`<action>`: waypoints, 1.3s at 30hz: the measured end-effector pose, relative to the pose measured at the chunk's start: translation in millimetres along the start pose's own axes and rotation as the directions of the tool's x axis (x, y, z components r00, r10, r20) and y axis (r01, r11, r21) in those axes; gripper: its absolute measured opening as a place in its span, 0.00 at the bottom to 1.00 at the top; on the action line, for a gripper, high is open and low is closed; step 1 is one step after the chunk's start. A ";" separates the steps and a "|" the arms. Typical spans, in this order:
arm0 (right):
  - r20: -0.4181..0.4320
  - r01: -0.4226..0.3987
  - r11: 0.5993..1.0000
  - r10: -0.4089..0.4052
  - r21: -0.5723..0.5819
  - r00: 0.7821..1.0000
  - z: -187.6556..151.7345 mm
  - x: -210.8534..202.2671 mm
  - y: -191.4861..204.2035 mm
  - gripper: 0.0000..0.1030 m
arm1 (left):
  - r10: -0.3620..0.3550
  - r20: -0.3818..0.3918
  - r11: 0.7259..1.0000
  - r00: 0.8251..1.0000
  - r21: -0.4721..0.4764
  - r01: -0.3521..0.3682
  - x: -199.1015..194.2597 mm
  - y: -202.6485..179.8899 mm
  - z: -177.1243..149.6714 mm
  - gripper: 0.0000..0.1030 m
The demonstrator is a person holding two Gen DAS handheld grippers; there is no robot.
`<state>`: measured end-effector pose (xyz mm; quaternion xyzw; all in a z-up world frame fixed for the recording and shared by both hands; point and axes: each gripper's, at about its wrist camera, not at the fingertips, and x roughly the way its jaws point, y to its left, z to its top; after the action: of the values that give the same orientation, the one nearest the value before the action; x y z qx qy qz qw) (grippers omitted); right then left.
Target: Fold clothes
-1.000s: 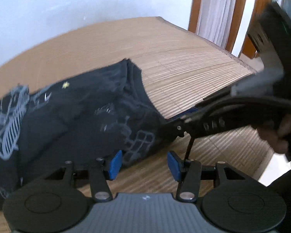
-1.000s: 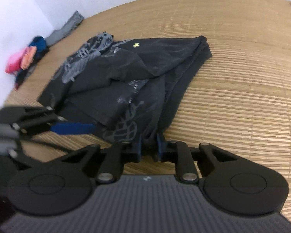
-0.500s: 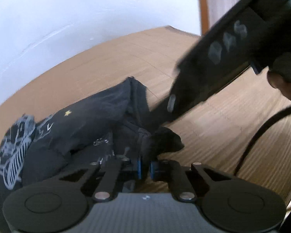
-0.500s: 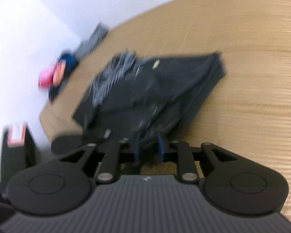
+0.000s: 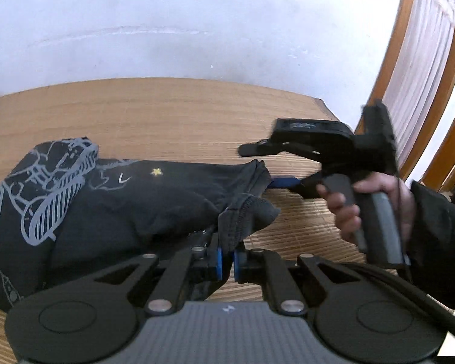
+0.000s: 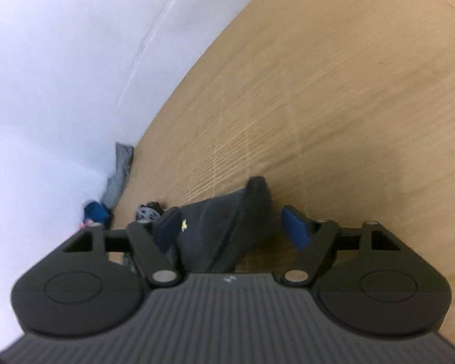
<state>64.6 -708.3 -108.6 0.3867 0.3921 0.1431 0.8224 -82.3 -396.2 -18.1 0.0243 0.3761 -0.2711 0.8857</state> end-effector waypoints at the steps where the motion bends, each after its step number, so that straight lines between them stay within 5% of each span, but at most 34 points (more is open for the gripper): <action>1: -0.012 0.023 0.999 -0.024 -0.023 1.000 0.8 5.2 4.3 0.22 | 0.001 -0.008 1.000 1.000 -0.002 -0.001 0.2 -0.6 -0.6 0.07; 2: -0.018 0.046 0.998 -0.047 -0.035 0.999 0.4 9.0 6.9 0.13 | 0.001 -0.017 1.000 1.000 -0.003 -0.001 -2.1 1.1 0.1 0.07; 10: -0.019 0.062 0.997 -0.062 -0.039 0.998 5.0 10.8 3.2 0.12 | 0.043 -0.094 0.996 0.995 -0.077 -0.050 20.5 6.3 -1.8 0.07; 32: 0.010 0.089 0.978 -0.088 -0.190 0.996 3.2 6.3 43.9 0.12 | 0.034 -0.044 0.996 0.998 -0.076 -0.037 9.9 9.8 -2.9 0.07; 39: 0.015 0.036 0.968 -0.033 -0.247 0.999 2.3 25.2 92.6 0.11 | 0.016 0.024 0.986 1.000 -0.164 -0.012 -18.4 33.4 3.7 0.06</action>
<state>89.0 -634.8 -51.9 0.2750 0.3732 0.1745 0.8687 -73.7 -360.2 -8.4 -0.0493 0.3855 -0.2333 0.8914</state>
